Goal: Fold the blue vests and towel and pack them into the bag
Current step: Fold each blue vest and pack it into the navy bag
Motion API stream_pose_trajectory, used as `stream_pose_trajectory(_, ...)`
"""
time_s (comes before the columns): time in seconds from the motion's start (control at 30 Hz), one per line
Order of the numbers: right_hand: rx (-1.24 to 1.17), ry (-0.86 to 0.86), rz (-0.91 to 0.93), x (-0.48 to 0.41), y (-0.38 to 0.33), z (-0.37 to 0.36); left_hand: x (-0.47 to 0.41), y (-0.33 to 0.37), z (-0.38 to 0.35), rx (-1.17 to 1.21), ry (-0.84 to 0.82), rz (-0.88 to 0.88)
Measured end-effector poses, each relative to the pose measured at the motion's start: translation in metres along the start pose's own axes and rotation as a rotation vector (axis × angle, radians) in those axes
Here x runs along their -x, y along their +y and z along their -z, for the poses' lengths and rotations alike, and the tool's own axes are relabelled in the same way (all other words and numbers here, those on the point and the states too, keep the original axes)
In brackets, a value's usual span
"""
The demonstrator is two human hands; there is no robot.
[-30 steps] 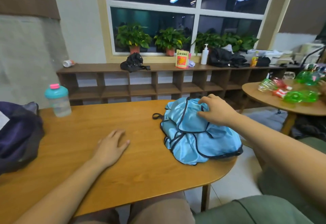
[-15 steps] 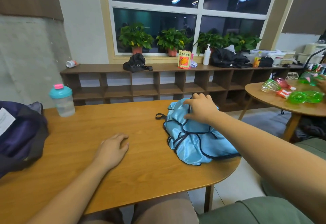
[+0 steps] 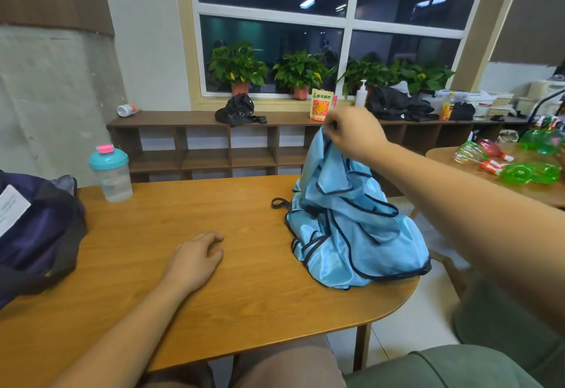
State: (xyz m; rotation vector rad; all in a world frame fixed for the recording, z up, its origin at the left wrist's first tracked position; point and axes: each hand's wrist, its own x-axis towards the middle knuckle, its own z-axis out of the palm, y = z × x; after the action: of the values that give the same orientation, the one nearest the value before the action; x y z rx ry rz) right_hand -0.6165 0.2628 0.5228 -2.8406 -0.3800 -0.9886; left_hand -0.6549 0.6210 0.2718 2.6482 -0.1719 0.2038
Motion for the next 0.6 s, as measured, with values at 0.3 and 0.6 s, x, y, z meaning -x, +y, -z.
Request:
stream_pose_trajectory(0.3,-0.182,0.158,0.165,-0.043,-0.071,0.064,-0.001,-0.008,0.003,0.192,0.075,0.054)
stream_pose_trajectory(0.6,-0.167,-0.499,0.309,-0.01,-0.093,0.019,-0.003,-0.018,0.008,0.522,0.25,0.135)
